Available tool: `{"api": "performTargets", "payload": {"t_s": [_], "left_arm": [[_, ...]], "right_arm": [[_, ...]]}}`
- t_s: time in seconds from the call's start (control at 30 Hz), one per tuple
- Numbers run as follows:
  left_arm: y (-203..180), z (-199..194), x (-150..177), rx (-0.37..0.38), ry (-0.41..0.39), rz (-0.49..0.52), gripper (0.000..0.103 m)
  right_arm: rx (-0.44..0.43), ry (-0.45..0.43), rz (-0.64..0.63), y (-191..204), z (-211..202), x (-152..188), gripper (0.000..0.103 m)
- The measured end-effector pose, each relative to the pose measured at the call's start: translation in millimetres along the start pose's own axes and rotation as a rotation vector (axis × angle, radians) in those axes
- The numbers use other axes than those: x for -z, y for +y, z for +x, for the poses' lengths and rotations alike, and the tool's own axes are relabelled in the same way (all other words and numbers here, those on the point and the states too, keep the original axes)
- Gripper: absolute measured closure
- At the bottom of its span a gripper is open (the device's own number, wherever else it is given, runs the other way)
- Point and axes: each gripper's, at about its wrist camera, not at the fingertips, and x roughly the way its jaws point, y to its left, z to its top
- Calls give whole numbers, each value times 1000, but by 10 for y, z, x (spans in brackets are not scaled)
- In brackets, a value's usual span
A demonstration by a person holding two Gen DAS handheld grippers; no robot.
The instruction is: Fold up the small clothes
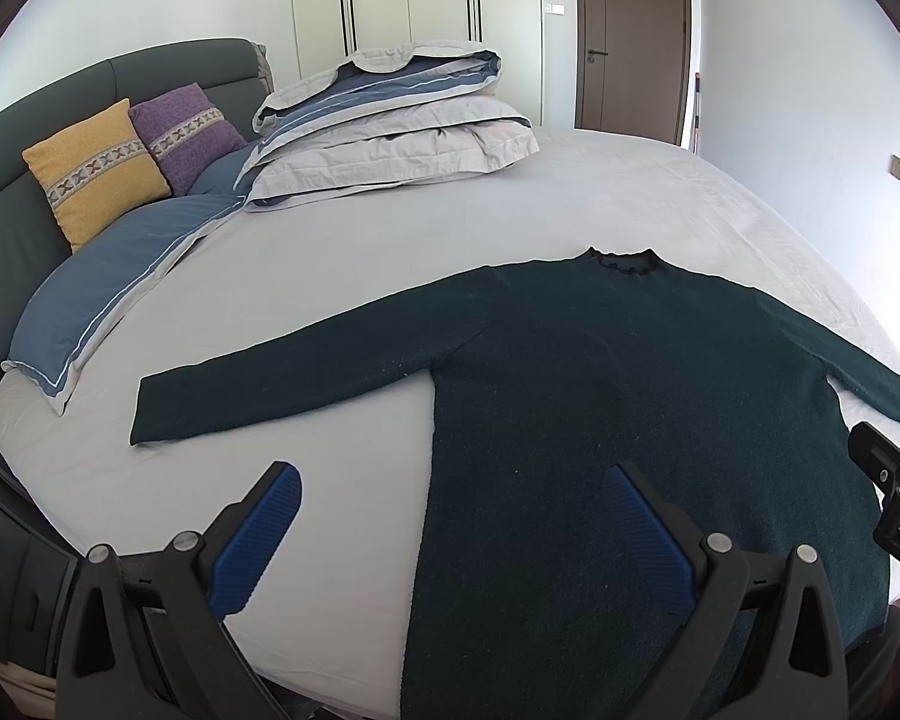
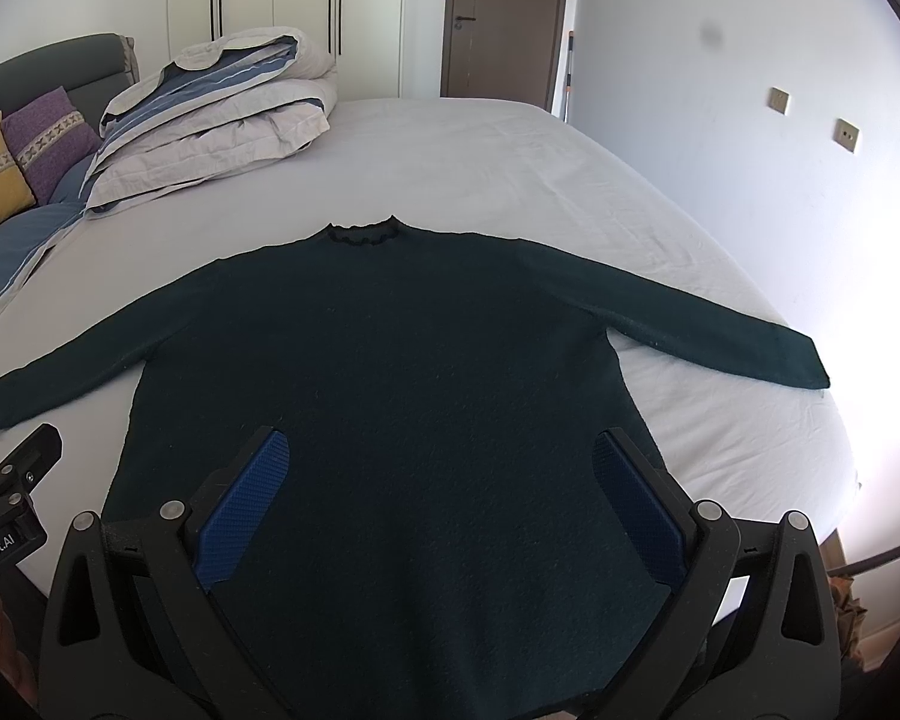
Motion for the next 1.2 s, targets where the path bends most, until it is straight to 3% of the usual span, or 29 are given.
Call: {"api": "performTargets", "payload": {"t_s": [1.2], "left_arm": [[-28,145,70,-5,38,7,0]], "right_arm": [[-2,37,2,-3,159,36,0]]}}
